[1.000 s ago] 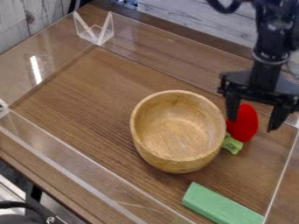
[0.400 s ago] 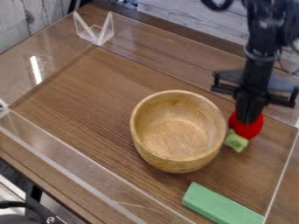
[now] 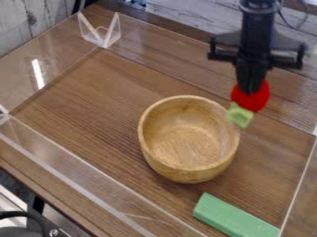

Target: Move the red object to the left side of the table

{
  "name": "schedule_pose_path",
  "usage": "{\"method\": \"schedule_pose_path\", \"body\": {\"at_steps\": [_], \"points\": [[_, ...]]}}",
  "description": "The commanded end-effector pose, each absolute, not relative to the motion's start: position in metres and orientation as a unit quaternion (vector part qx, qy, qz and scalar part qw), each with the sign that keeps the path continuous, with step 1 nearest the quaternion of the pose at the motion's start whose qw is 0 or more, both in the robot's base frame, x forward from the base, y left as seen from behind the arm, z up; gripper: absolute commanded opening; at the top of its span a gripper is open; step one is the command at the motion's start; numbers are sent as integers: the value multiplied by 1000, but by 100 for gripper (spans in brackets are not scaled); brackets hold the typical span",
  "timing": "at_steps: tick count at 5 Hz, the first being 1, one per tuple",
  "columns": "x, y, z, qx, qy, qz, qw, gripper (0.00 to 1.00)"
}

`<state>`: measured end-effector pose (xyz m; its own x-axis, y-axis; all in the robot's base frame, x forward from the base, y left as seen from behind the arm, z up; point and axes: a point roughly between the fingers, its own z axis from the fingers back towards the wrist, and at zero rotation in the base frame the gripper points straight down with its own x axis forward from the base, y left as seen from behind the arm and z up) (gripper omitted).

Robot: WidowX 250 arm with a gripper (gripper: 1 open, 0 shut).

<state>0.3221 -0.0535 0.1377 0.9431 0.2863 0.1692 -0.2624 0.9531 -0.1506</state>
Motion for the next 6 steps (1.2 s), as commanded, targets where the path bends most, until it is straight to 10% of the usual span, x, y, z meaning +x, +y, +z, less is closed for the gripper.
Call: {"method": "schedule_pose_path", "body": {"at_steps": [1,6], "points": [[325,-30,176,-73,-138,148,977,0],[311,58,188,-19,-139,206,968,0]]}}
